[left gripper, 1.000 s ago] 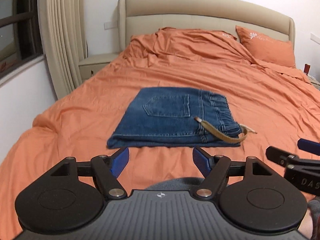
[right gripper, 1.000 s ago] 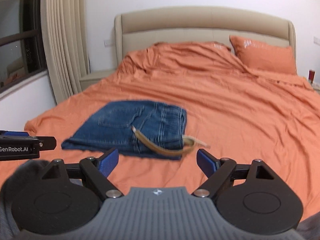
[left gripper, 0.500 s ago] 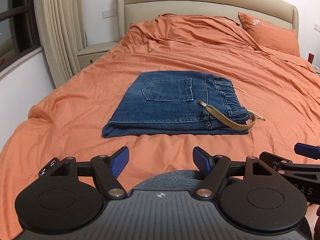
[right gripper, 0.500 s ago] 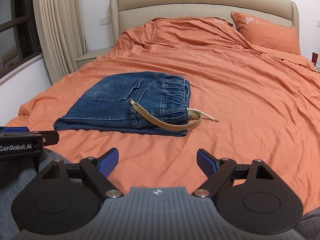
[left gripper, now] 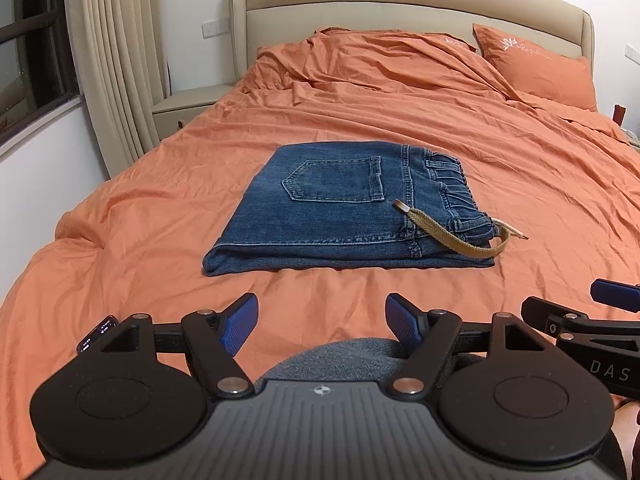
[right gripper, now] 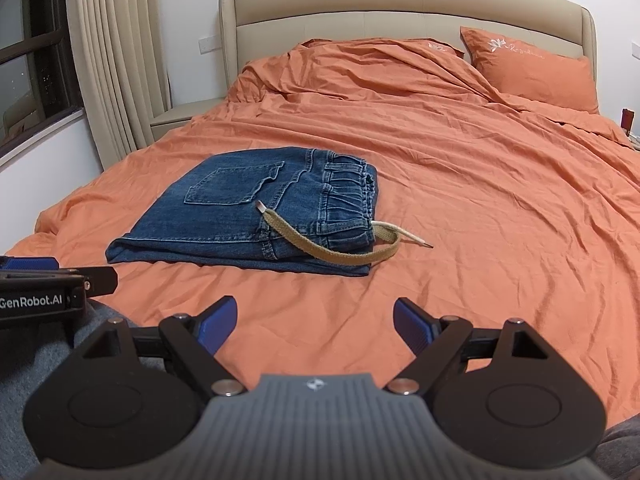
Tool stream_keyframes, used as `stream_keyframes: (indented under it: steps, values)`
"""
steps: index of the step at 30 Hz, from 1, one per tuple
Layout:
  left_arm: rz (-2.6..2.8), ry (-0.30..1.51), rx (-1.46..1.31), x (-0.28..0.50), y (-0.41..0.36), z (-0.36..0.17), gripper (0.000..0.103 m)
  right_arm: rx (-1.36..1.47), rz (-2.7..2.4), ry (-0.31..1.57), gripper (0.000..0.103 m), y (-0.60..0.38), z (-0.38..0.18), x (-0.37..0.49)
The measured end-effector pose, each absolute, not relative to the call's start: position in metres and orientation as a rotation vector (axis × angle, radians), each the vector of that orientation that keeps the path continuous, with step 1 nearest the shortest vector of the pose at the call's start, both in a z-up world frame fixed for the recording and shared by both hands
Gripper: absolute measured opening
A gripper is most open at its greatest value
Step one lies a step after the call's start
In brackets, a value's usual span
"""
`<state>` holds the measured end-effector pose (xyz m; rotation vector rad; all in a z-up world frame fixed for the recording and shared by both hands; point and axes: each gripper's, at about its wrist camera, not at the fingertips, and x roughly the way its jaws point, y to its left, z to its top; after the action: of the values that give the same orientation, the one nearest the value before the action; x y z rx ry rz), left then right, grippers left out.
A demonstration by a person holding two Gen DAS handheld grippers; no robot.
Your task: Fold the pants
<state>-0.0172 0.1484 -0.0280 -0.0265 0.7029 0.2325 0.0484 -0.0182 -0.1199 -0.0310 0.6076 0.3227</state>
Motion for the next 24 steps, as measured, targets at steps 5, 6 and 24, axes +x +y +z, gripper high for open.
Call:
stream_keyframes:
  steps: [5,6,24]
  values:
    - [0.231,0.703,-0.029,-0.0175,0.1481,-0.0279,0.085,-0.037,0.327,0.607,0.082,-0.0171,-0.1195,0.0479]
    - [0.231,0.703,-0.03,-0.0175,0.148,-0.0279,0.085,-0.037,0.327,0.607,0.082,-0.0173,-0.1195,0.0478]
    - [0.233,0.703,-0.027,-0.0178,0.1468,-0.028,0.085,-0.037,0.324,0.605,0.082,-0.0167,-0.1184,0.0468]
